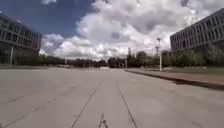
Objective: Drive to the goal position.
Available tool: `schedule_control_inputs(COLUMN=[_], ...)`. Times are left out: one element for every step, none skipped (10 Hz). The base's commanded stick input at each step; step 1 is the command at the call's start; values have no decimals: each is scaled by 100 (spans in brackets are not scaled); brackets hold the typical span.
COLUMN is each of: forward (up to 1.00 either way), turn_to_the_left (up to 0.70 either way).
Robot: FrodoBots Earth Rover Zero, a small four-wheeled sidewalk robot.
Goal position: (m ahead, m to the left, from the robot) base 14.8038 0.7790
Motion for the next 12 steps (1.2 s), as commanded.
schedule_control_inputs(forward=[100, 100, 100, 100, 100, 100, 100, 100, 100, 100, 100, 100], turn_to_the_left=[0, 0, 0, 0, 0, 0, 0, 0, 0, 0, 0, 0])
